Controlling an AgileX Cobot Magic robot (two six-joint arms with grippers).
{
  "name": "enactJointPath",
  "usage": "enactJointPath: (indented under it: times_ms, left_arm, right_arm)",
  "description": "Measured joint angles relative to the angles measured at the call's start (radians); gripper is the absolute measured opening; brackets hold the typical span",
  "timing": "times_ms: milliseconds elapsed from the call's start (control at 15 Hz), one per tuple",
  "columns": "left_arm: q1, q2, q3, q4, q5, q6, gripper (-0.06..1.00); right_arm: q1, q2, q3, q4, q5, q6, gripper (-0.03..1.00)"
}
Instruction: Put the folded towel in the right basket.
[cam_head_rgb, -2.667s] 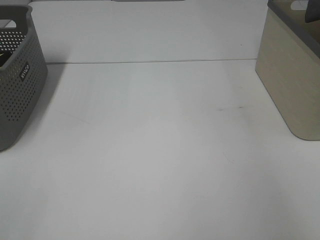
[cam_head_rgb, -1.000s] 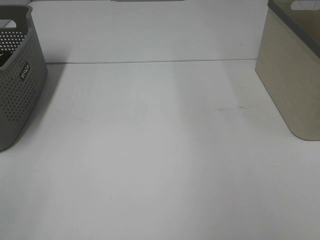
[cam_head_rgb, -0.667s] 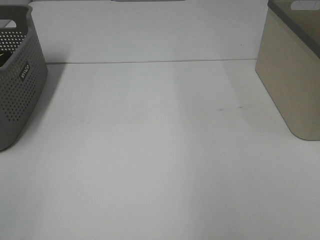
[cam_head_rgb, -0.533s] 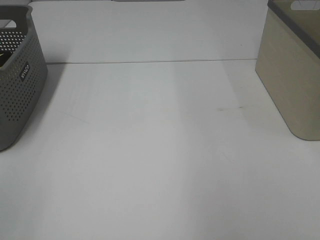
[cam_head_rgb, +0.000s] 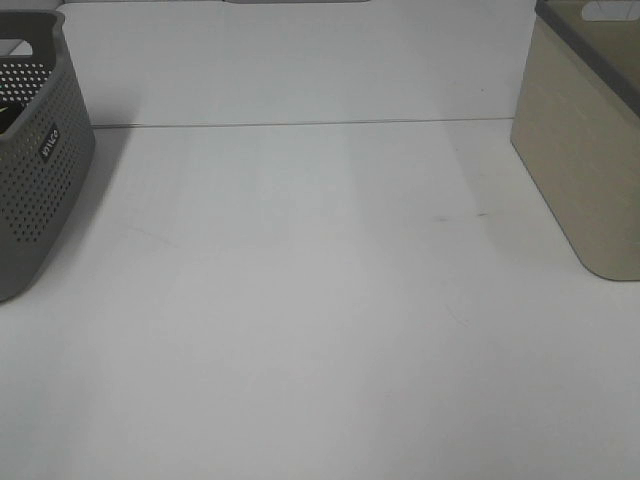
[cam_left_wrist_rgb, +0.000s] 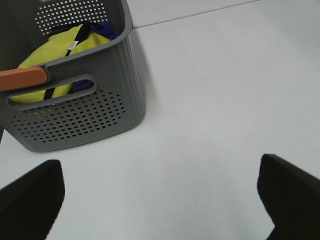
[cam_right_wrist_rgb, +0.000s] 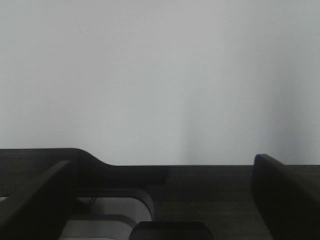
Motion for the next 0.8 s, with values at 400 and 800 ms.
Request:
enactJointPath:
  times_ms: [400, 800]
  left_arm:
    - [0.0, 0.0, 0.0, 0.0, 0.0, 0.0, 0.99]
    - [0.0, 0.0, 0.0, 0.0, 0.0, 0.0, 0.99]
  right_arm:
    - [0.0, -0.601, 0.219, -0.032, -0.134, 0.0, 0.88]
    - [0.0, -0.683, 0.223, -0.032, -0.135, 0.0, 0.88]
